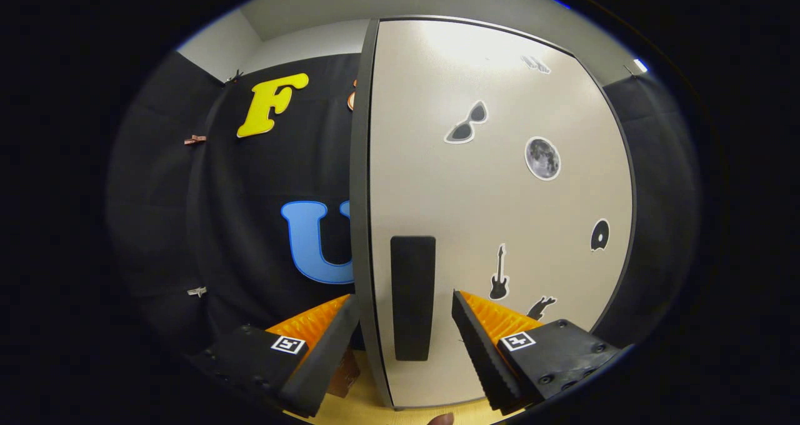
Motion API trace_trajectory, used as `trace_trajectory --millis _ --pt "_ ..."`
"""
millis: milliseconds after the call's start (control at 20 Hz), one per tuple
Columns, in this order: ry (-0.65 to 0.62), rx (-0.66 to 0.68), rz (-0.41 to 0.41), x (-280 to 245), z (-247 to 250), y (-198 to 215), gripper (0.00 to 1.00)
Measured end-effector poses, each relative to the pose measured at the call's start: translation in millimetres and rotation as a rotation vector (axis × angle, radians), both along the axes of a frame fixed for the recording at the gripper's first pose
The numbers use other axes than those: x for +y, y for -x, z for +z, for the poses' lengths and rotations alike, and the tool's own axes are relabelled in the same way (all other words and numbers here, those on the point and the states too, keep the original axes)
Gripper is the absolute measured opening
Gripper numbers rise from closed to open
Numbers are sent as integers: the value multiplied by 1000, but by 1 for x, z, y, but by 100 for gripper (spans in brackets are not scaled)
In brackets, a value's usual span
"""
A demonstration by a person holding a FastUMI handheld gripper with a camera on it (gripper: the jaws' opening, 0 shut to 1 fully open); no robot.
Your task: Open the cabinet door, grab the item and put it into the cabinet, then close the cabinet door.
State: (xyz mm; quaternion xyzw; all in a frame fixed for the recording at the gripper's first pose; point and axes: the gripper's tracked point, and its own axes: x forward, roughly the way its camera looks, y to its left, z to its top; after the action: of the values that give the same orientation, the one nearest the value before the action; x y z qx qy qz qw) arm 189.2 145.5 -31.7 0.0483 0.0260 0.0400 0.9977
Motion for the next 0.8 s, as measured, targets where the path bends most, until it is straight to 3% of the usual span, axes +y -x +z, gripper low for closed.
trace_trajectory --millis 50,150,200,300,350,400,450,500,550,650,800 --pt "-2 -6 -12 -2 1 -4 97" --pt "-3 -7 -40 -8 2 -13 87" --pt "-9 10 -41 -8 -2 -17 74" --pt "-10 1 -50 -9 -1 -17 59" --pt "-2 -3 -47 -9 0 -11 59" --pt "12 18 -43 -6 -8 -19 46" --pt "12 27 -42 -6 -13 -17 45" --pt "15 18 -43 -5 -8 -18 34" --pt "15 43 -37 -6 -11 -15 33" --pt "-7 62 -8 -6 -11 -13 19" --pt "3 61 22 -6 -9 -7 18"
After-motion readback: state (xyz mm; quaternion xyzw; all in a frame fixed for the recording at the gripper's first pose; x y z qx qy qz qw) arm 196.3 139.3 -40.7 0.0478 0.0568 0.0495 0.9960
